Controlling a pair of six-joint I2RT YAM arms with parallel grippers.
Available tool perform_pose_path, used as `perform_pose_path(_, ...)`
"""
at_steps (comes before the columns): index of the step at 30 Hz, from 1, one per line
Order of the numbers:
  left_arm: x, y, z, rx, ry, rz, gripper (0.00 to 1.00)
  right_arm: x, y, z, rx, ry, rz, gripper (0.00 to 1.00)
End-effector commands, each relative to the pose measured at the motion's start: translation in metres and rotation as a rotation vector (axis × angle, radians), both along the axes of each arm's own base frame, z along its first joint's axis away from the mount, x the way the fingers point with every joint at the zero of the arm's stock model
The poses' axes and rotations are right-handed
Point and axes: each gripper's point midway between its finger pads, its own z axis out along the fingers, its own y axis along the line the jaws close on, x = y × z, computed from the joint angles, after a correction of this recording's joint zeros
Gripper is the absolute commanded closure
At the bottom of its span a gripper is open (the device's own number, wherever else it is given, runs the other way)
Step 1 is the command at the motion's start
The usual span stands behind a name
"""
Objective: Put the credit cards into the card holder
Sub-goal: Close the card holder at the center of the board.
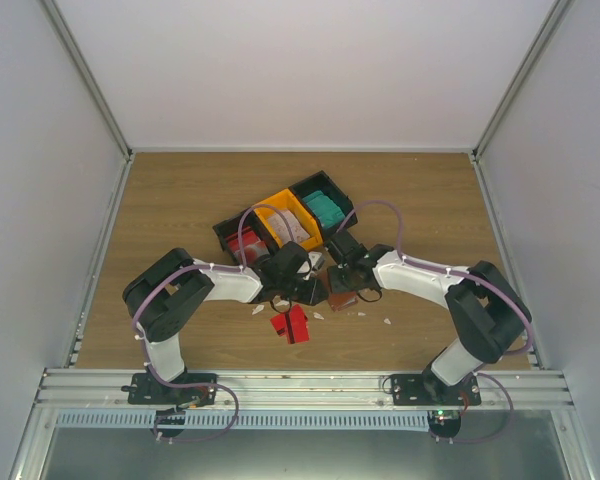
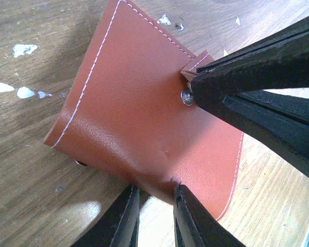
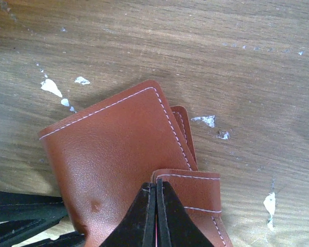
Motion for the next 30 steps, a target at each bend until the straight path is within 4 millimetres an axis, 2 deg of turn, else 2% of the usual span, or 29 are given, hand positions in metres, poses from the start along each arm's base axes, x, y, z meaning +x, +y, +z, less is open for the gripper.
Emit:
perform_pose_path(1,-0.006,0.018,-0.025,0.078,0.04,0.025,0.77,-0.009,0.002,-0.003,0.013,0.027,-0.031,1.0)
perform_pose_path(11,-0.006,0.021,-0.026,0.081,0.041,0.029,0.77,-0.003,0.003,-0.005,0.02,0.007,-0.068,1.0)
perform_pose_path(17,-0.007,0.023,-0.027,0.085,0.042,0.03,0.77,0.005,0.004,0.013,0.055,-0.053,-0.111,1.0)
perform_pose_path(20,-0.006,0.023,-0.026,0.083,0.039,0.032,0.77,0.006,0.006,0.016,0.065,-0.055,-0.093,0.99)
perform_pose_path(30,-0.004,0.024,-0.025,0.081,0.039,0.038,0.76,-0.009,0.013,0.002,0.061,0.02,0.014,1.0)
